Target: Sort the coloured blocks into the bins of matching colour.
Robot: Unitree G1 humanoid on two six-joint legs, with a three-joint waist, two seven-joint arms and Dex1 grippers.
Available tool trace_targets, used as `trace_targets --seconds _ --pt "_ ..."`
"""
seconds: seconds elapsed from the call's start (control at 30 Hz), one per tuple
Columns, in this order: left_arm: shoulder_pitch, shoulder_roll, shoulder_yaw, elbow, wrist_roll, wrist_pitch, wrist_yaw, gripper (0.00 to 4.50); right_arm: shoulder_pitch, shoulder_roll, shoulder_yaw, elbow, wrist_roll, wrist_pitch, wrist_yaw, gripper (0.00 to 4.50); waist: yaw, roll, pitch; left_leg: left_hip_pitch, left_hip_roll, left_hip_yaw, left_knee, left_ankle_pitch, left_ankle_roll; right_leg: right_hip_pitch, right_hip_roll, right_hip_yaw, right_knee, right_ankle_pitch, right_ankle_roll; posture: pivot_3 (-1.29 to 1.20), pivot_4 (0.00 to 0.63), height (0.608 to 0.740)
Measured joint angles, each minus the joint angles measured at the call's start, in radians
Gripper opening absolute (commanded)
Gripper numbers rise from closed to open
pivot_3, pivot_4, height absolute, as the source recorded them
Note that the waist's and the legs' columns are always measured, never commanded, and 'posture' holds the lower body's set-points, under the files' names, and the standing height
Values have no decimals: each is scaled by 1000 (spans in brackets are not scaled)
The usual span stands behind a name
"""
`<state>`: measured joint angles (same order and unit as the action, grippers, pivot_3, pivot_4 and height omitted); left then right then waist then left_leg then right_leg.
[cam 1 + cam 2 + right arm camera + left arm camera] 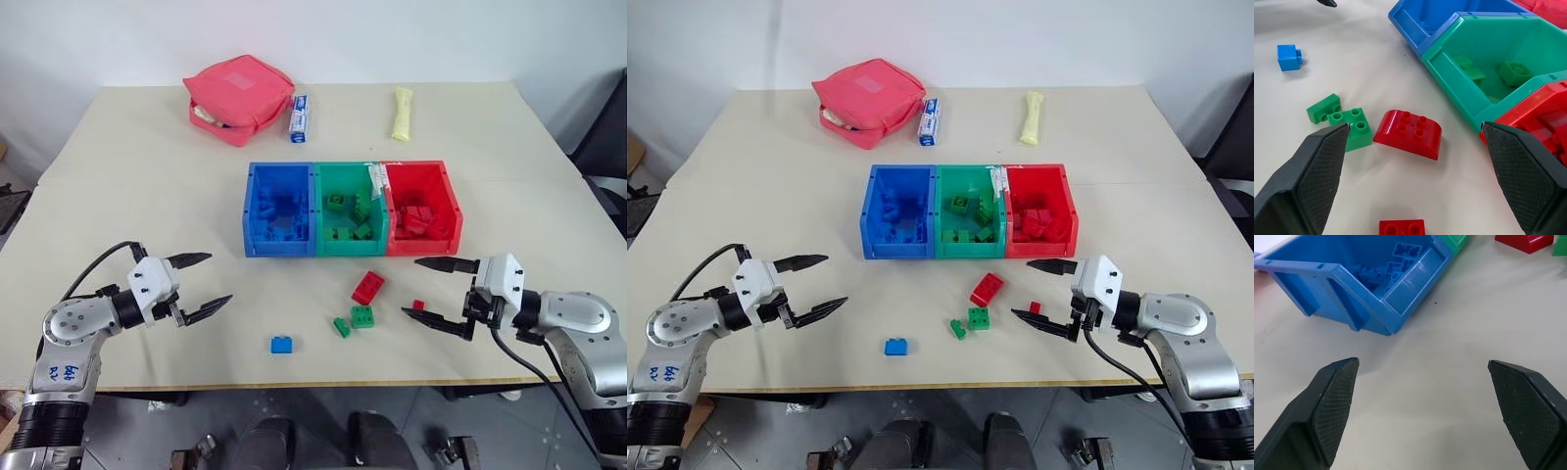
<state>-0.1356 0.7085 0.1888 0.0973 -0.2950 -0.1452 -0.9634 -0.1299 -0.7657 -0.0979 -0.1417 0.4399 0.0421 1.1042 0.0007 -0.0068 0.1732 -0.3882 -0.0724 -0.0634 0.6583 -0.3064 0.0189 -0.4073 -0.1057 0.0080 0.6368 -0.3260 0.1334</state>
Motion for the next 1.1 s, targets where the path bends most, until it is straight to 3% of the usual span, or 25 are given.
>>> trace_targets --seconds 0.2,0.47,0.6,1.03,1.1 --pt "0 -34 -16 -25 -43 80 -14 4484 12 6 -43 -5 -22 -6 -61 4500 2 0 0 0 0 0 0 0 0 0 0 0 1 0 0 0 150 740" --pt "0 -49 -183 -250 -144 254 -142 4484 200 -42 -195 -21 -44 -23 -73 4500 19 0 0 -1 -1 -2 2 0 0 2 -1 1 0 0 0 0 150 740" --pt "-33 -104 -235 -303 -148 265 -139 4484 240 -89 -220 -14 -61 -21 -44 4500 20 0 0 1 -1 -2 2 0 0 4 0 1 0 0 0 0 150 740" --pt "-17 -109 -204 -239 -122 177 -121 4484 73 -55 61 16 -158 96 -46 4500 24 0 0 1 -1 -4 3 0 0 5 -1 0 -2 0 0 0 150 740" --pt "-8 -109 -198 -240 -119 174 -114 4500 62 -43 90 50 -166 88 -42 4129 25 0 0 1 -1 -5 3 0 1 6 -1 0 -3 0 0 0 150 740"
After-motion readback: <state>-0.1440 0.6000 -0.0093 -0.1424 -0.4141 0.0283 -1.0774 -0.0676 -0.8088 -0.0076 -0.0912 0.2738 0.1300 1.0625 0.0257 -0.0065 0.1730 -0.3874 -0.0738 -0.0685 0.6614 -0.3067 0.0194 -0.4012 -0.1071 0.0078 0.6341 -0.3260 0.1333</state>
